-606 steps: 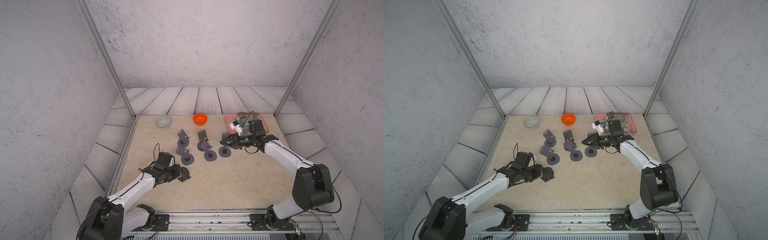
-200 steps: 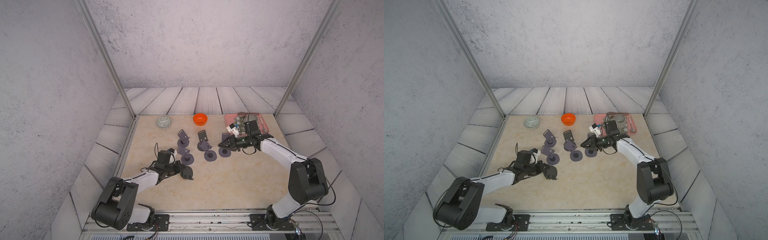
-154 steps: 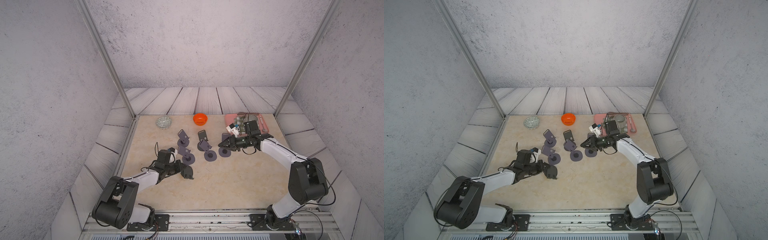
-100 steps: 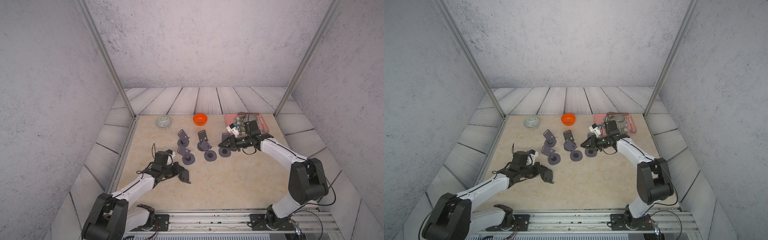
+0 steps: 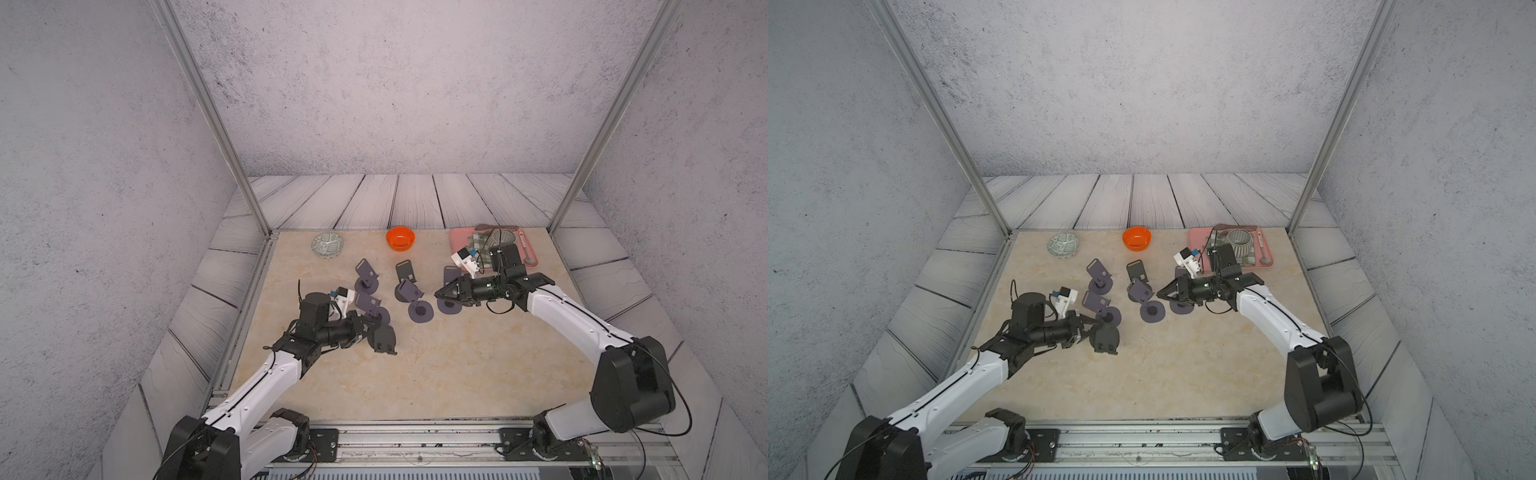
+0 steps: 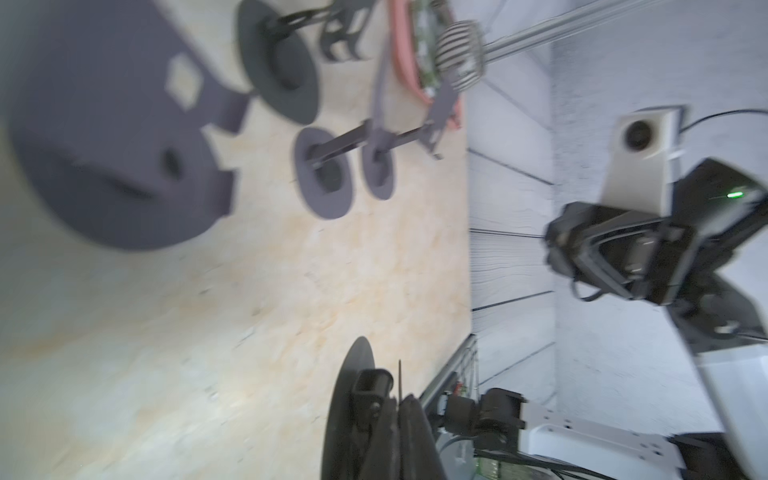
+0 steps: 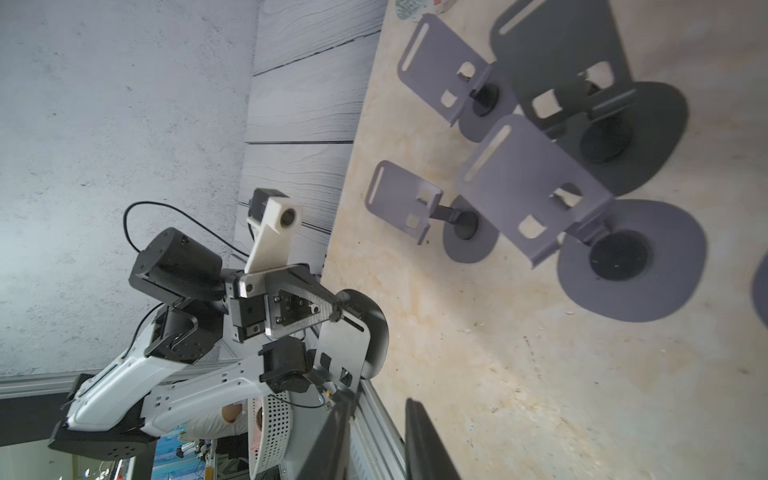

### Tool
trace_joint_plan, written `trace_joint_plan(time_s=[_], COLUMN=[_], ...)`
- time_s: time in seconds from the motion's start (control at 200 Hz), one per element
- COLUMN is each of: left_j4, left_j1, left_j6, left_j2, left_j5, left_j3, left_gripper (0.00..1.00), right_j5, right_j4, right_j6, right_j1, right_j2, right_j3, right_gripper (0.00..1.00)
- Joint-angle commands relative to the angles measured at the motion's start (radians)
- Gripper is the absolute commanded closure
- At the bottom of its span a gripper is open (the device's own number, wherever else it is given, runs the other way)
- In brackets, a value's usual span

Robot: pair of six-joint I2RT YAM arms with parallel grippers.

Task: Open the phone stand
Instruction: Pick up the phone stand at the center of the board, then open the phone stand.

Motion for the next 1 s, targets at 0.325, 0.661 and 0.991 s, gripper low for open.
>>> trace_joint_plan(time_s=[0.325, 0.661, 0.991], left_j4=[0.327, 0.299, 0.325], left_j1=[-0.036, -0.036, -0.036], left_j6=[-0.17, -0.141, -0.156], left_j2=[0.04, 0.031, 0.043], left_j5=[0.22, 0.174, 0.126], left_j3=[0.2, 0.2, 0.199], left_gripper=[1.0, 1.0, 1.0], right_j5=[0.031, 0.067, 0.1], right_j4=[0.291, 0.408, 0.46], right_j6=[0.238, 0.324, 0.353], right_j1=[0.173, 0.175, 0.168], right_j2=[-0.102, -0.155, -0.197], right_j3=[-0.075, -0.129, -0.186], right_gripper=[0.66, 0.64, 0.64])
